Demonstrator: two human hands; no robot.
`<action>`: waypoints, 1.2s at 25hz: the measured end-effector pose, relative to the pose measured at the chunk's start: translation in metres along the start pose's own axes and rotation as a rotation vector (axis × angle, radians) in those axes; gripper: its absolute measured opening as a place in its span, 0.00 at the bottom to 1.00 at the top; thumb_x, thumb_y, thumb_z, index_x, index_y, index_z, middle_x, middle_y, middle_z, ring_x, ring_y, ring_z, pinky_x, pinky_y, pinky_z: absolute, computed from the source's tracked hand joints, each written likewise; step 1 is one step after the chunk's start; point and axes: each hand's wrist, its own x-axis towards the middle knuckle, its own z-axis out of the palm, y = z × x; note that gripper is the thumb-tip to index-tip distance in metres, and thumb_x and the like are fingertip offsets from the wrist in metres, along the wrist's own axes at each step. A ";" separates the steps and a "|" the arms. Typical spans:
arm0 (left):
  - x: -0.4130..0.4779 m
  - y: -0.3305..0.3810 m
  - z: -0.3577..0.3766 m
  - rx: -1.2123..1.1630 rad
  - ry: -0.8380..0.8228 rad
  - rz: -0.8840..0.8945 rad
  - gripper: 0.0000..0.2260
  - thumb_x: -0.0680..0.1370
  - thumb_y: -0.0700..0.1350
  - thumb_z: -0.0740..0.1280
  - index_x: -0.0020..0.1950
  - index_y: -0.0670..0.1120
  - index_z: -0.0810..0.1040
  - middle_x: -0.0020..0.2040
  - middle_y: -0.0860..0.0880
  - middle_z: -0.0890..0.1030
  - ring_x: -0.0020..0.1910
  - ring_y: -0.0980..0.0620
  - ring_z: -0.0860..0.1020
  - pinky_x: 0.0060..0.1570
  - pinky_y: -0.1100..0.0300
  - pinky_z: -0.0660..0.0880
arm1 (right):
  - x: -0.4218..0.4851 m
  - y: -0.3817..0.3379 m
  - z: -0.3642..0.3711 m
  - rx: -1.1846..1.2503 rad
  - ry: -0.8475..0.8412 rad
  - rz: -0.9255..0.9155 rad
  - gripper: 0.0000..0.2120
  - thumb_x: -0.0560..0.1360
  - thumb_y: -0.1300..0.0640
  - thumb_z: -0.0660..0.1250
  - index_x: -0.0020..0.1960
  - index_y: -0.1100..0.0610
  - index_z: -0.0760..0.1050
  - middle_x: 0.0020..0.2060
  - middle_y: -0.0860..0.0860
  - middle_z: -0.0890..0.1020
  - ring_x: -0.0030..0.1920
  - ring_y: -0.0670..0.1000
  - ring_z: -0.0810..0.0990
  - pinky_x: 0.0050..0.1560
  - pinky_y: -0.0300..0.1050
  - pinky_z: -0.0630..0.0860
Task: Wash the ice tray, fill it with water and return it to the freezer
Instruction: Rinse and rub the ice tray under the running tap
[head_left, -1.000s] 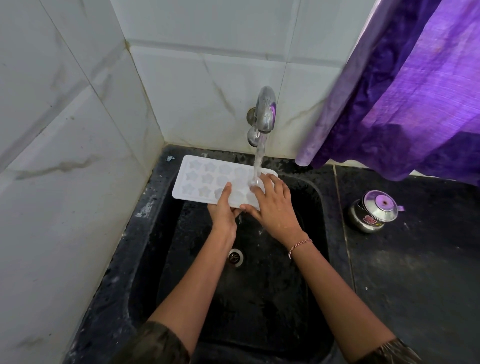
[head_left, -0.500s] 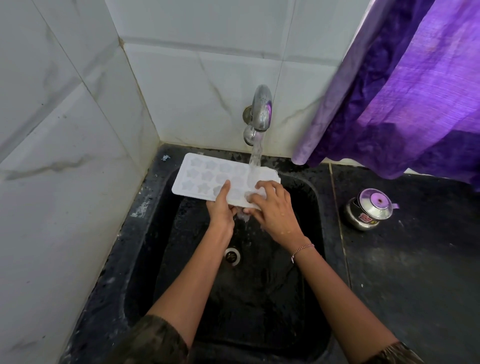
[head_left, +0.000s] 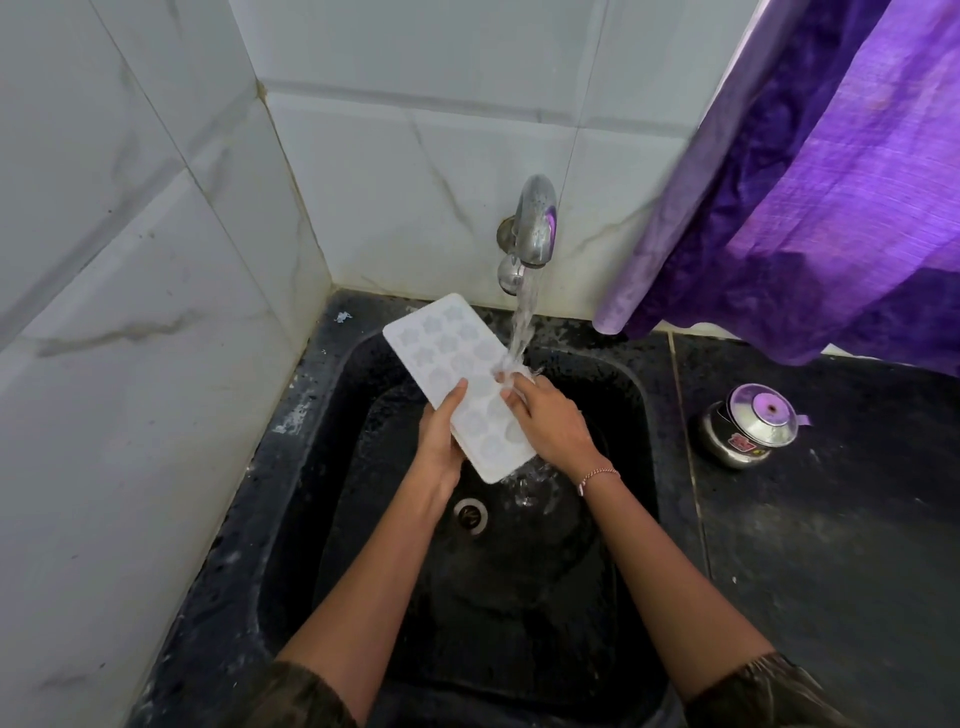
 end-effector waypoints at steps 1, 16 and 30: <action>-0.002 -0.004 0.002 -0.025 -0.024 0.001 0.23 0.73 0.46 0.70 0.68 0.44 0.72 0.61 0.42 0.79 0.60 0.40 0.78 0.59 0.41 0.74 | -0.001 -0.004 0.006 0.015 0.018 0.024 0.19 0.81 0.44 0.50 0.69 0.47 0.65 0.57 0.55 0.74 0.53 0.58 0.77 0.46 0.49 0.73; -0.009 -0.003 0.002 0.190 -0.037 -0.002 0.20 0.73 0.33 0.68 0.65 0.42 0.73 0.54 0.40 0.81 0.49 0.42 0.81 0.47 0.47 0.80 | -0.010 0.001 0.008 -0.301 0.236 -0.131 0.16 0.79 0.44 0.57 0.62 0.48 0.72 0.65 0.54 0.68 0.63 0.56 0.68 0.55 0.53 0.73; -0.003 -0.006 0.013 0.396 -0.198 -0.082 0.15 0.74 0.33 0.67 0.59 0.45 0.76 0.47 0.45 0.83 0.45 0.47 0.82 0.43 0.54 0.79 | -0.008 0.005 -0.001 -0.264 0.213 -0.180 0.22 0.78 0.40 0.47 0.54 0.49 0.74 0.66 0.51 0.67 0.68 0.54 0.61 0.67 0.57 0.60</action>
